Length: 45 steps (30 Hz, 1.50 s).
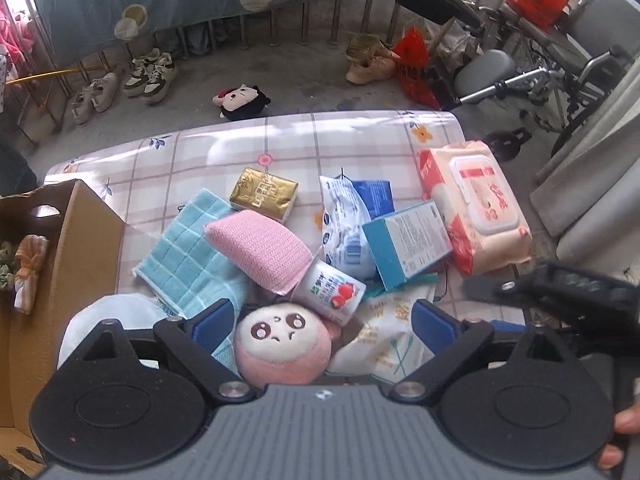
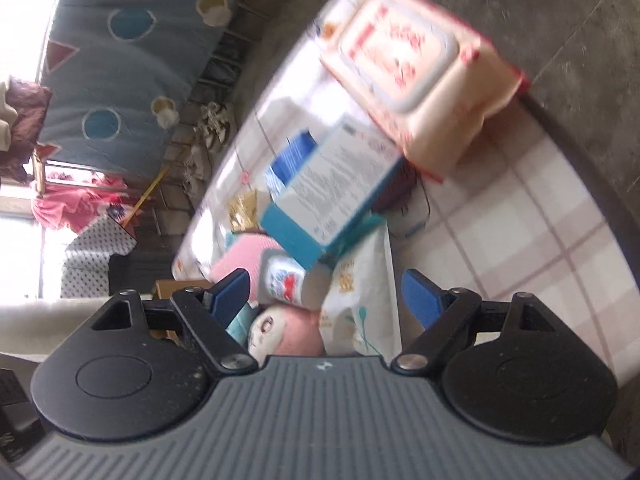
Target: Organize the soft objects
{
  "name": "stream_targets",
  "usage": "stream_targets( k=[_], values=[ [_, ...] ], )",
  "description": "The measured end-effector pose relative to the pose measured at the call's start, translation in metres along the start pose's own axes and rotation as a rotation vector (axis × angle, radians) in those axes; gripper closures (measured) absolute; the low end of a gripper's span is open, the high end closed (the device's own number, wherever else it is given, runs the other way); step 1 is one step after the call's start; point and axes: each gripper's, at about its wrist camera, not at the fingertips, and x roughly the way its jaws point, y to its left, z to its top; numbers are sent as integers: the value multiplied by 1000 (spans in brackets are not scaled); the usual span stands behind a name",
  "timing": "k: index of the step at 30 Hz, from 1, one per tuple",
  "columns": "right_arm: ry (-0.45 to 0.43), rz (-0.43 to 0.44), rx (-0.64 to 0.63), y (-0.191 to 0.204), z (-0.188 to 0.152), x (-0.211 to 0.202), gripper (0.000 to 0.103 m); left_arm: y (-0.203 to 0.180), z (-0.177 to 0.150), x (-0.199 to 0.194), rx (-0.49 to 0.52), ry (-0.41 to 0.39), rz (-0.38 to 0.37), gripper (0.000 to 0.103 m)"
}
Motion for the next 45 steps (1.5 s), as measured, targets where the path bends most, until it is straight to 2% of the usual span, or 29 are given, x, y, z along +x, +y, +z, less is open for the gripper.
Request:
stream_targets(
  k=[2, 6, 10, 11, 13, 15, 20, 23, 26, 27, 30, 33, 38, 45],
  values=[
    [32, -6, 1, 2, -5, 14, 24, 2, 3, 2, -13, 8, 2, 15],
    [95, -31, -1, -3, -8, 43, 42, 19, 15, 13, -96, 22, -2, 31],
    [150, -68, -6, -10, -10, 71, 52, 30, 24, 24, -144, 44, 9, 44],
    [162, -68, -8, -10, -12, 77, 54, 32, 25, 26, -148, 47, 10, 45],
    [186, -79, -18, -10, -15, 86, 69, 31, 28, 30, -146, 50, 8, 47],
    [206, -76, -21, -11, -17, 93, 79, 27, 34, 33, -129, 52, 1, 47],
    [212, -68, -36, -11, -13, 91, 88, 4, 51, 42, -58, 54, -30, 47],
    [217, -89, -31, -17, -5, 79, 88, -17, 62, 49, 9, 51, -54, 44],
    [219, -126, -52, -26, 1, 64, 88, -45, 74, 60, 106, 54, -70, 30],
    [222, -137, -55, -30, 3, 60, 88, -56, 77, 64, 152, 53, -73, 25],
    [237, -155, -51, -43, 11, 49, 88, -86, 84, 76, 305, 45, -69, 20],
    [257, -165, -34, -59, 18, 41, 87, -111, 88, 92, 432, 45, -67, 19],
    [264, -157, -3, -80, 26, 32, 86, -138, 84, 125, 587, 91, -56, 19],
    [279, -135, 32, -94, 32, 27, 85, -156, 65, 158, 760, 141, 7, 19]
  ],
)
